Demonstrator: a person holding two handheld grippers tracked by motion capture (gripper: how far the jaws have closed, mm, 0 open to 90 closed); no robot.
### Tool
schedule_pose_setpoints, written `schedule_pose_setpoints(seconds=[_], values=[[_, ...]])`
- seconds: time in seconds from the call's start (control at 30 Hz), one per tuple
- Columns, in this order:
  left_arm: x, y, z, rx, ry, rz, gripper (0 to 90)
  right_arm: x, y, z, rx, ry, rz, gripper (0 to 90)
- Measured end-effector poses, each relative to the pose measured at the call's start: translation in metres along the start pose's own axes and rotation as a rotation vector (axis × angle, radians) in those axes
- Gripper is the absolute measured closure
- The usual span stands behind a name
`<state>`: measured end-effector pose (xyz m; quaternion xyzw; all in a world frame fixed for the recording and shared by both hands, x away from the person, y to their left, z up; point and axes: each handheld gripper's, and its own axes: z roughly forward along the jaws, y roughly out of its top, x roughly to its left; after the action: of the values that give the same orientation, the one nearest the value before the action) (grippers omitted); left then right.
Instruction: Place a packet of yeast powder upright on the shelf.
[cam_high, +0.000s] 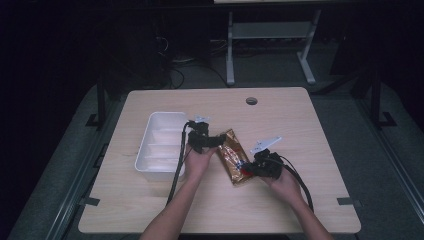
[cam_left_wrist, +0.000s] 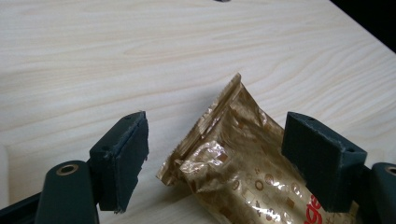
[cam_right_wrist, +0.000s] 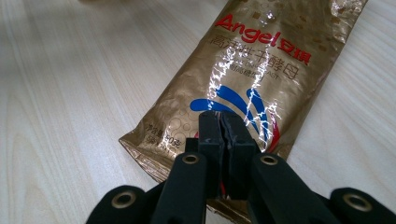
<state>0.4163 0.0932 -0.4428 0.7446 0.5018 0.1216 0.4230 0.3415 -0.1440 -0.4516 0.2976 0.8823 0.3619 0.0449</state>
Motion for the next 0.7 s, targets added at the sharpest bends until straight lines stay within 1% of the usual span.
schedule_pose_setpoints(seconds=[0.1, 0.13, 0.2, 0.27, 0.33, 0.4, 0.5, 0.53, 0.57, 0.6, 0.63, 0.7], values=[[0.000, 0.000, 0.004, 0.032, 0.024, 0.008, 21.9, 0.000, 0.000, 0.000, -0.001, 0.002, 0.005, 86.7], [0.002, -0.001, 0.006, 0.045, 0.024, 0.005, 21.6, 0.000, 0.000, 0.000, -0.001, 0.000, 0.003, 86.7], [0.005, -0.004, 0.011, 0.075, 0.029, -0.021, 21.6, 0.001, 0.000, 0.000, 0.002, -0.006, 0.001, 86.7], [0.006, -0.006, 0.017, 0.102, 0.011, -0.044, 21.1, 0.001, 0.000, 0.000, 0.001, -0.005, 0.001, 86.7], [0.007, -0.008, 0.020, 0.120, -0.020, -0.064, 22.8, 0.000, 0.000, 0.000, -0.002, 0.000, 0.004, 86.7], [0.009, -0.009, 0.022, 0.128, -0.072, -0.085, 28.8, 0.000, -0.001, 0.000, -0.002, 0.001, 0.005, 86.7], [0.010, -0.010, 0.023, 0.131, -0.118, -0.111, 38.9, 0.000, -0.001, 0.000, -0.003, 0.000, 0.004, 86.6], [0.010, -0.010, 0.023, 0.128, -0.123, -0.112, 43.5, 0.000, -0.001, 0.000, -0.005, 0.000, 0.005, 86.6], [0.010, -0.009, 0.022, 0.122, -0.130, -0.104, 47.4, 0.000, -0.001, 0.000, -0.006, 0.000, 0.005, 86.6], [0.009, -0.008, 0.020, 0.113, -0.141, -0.096, 57.1, 0.000, -0.001, 0.000, -0.007, 0.001, 0.005, 86.5], [0.008, -0.008, 0.018, 0.103, -0.142, -0.092, 63.3, 0.000, -0.001, 0.000, -0.008, 0.002, 0.006, 86.4], [0.007, -0.006, 0.015, 0.087, -0.139, -0.069, 68.9, 0.000, -0.001, 0.000, -0.008, 0.002, 0.008, 86.3]])
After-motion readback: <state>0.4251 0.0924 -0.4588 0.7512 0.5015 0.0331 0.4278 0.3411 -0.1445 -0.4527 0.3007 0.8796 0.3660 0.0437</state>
